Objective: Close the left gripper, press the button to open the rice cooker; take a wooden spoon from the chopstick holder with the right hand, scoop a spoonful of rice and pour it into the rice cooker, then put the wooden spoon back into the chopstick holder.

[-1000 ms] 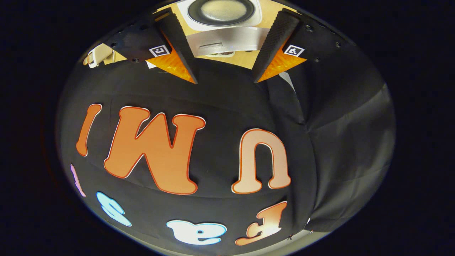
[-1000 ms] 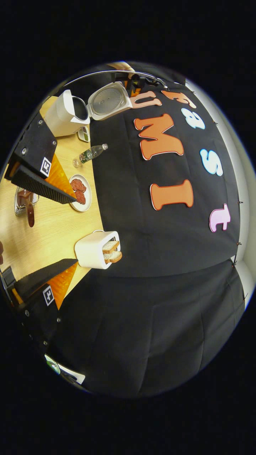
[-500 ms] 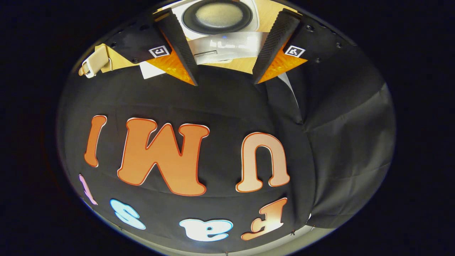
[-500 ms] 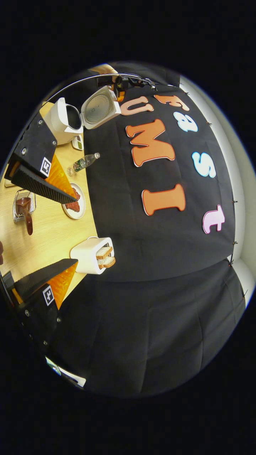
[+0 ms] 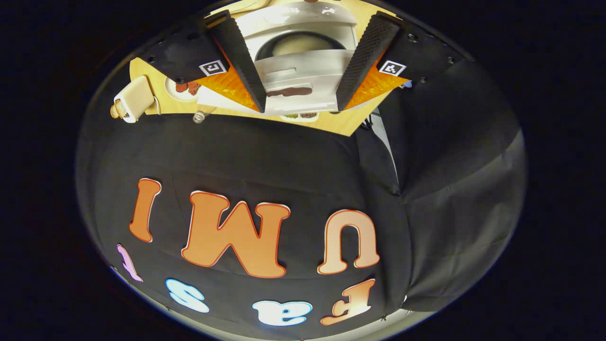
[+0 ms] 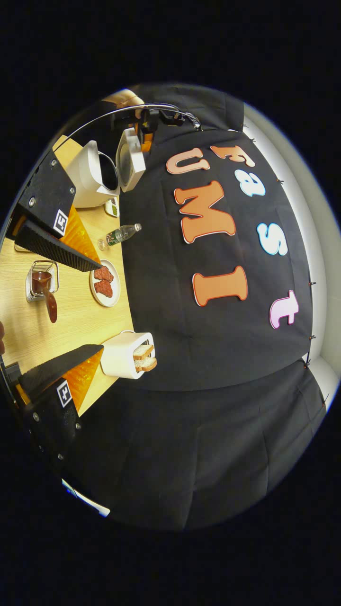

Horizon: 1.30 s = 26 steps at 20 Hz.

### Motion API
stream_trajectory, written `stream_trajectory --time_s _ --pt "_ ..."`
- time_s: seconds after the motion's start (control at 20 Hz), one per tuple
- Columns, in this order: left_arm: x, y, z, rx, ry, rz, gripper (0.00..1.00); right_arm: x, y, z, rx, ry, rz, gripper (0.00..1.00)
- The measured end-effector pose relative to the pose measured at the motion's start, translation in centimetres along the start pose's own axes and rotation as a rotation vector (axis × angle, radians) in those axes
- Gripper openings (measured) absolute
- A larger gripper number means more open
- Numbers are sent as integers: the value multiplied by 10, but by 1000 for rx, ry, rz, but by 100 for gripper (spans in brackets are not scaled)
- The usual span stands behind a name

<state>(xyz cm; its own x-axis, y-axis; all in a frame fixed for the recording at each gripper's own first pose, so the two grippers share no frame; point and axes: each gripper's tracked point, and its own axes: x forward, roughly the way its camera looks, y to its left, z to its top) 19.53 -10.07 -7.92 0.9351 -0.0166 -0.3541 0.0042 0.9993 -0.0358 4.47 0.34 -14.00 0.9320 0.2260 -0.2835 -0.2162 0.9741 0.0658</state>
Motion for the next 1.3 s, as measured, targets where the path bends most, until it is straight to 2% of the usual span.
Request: stream_trajectory --time_s 0.15,0.45,0.75,0.95,1.15,1.3 --pt "-2 -5 -47 30 30 11 100 -4 -2 -3 -4 8 18 95" --pt "16 -2 -92 43 47 71 100 -8 0 -7 -11 24 47 95" --pt "24 5 -110 25 81 101 100 -10 -8 -12 2 39 45 95" --pt "32 3 -113 26 62 122 100 -7 -10 -10 1 42 40 95" --pt "31 4 -106 55 45 111 100 -5 -18 -7 -7 44 31 95" --pt "30 1 -105 51 96 100 100 -2 -26 3 -6 34 11 95"
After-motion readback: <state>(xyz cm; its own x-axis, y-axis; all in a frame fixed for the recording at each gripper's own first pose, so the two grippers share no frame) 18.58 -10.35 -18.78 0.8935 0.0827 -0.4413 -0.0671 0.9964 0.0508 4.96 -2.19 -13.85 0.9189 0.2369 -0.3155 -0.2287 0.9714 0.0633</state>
